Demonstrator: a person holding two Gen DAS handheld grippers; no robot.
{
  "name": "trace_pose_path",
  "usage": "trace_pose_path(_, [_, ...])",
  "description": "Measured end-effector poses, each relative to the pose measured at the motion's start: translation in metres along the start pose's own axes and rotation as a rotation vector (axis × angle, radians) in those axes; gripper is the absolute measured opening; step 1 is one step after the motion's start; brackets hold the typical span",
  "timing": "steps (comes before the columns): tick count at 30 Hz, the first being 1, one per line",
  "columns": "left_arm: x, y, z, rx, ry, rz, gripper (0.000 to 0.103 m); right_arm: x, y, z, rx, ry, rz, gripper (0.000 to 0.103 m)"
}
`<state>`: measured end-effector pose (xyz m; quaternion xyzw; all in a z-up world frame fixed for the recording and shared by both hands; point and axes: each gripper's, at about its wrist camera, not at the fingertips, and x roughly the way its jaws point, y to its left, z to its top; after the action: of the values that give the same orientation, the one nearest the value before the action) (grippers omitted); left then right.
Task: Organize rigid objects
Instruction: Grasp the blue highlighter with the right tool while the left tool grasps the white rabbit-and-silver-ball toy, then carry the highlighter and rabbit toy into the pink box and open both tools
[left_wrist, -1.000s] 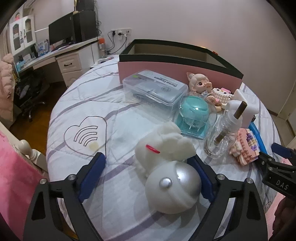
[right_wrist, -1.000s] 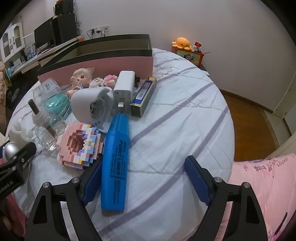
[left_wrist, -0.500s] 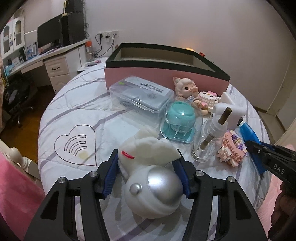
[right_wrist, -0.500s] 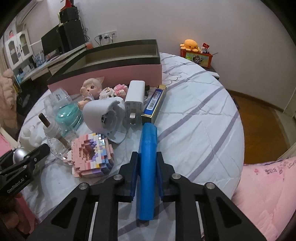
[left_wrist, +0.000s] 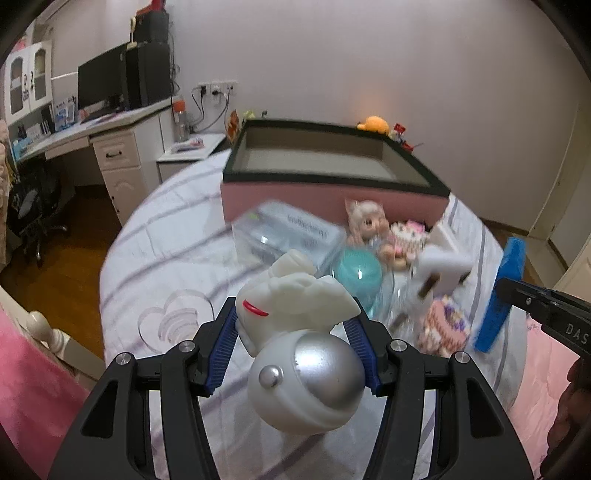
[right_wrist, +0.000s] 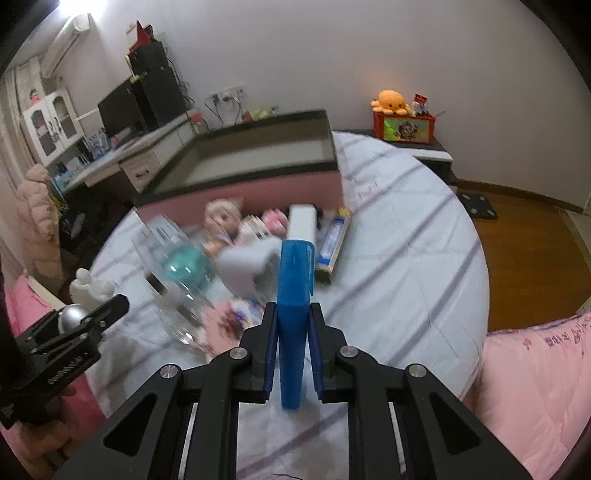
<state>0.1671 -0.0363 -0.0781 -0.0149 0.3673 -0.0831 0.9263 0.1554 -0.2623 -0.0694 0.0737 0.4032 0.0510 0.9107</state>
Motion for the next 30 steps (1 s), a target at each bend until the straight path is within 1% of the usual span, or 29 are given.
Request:
trace_pose_path(6, [-0.003, 0.009, 0.039, -0.004, -0.066, 0.010, 0.058, -0.006, 0.015, 0.035, -0.045, -0.064, 0.022, 0.016])
trace_pose_path(11, [0.001, 0.016, 0.085, -0.008, -0.133, 0.018, 0.058, -0.012, 0.031, 0.074, -0.088, -0.134, 0.046, 0.016])
trace_pose_path(14, [0.008, 0.018, 0.110, -0.003, -0.168, 0.024, 0.058, -0.008, 0.039, 0.102, -0.115, -0.169, 0.055, 0.016])
trace_pose_path(18, [0.030, 0.017, 0.139, -0.003, -0.173, 0.021, 0.058, 0.006, 0.043, 0.131, -0.120, -0.182, 0.081, 0.016])
trace_pose_path(20, [0.042, 0.015, 0.149, 0.000, -0.165, 0.015, 0.058, 0.021, 0.045, 0.145, -0.116, -0.175, 0.099, 0.016])
trace_pose_path(22, [0.061, 0.010, 0.158, 0.006, -0.147, 0.015, 0.058, 0.038, 0.044, 0.155, -0.115, -0.156, 0.096, 0.016])
trace_pose_path(26, [0.101, 0.003, 0.168, 0.015, -0.091, 0.020, 0.058, 0.082, 0.035, 0.166, -0.092, -0.071, 0.114, 0.016])
trace_pose_path(30, [0.142, -0.003, 0.171, 0.030, -0.011, 0.035, 0.058, 0.127, 0.026, 0.168, -0.064, 0.018, 0.116, 0.016])
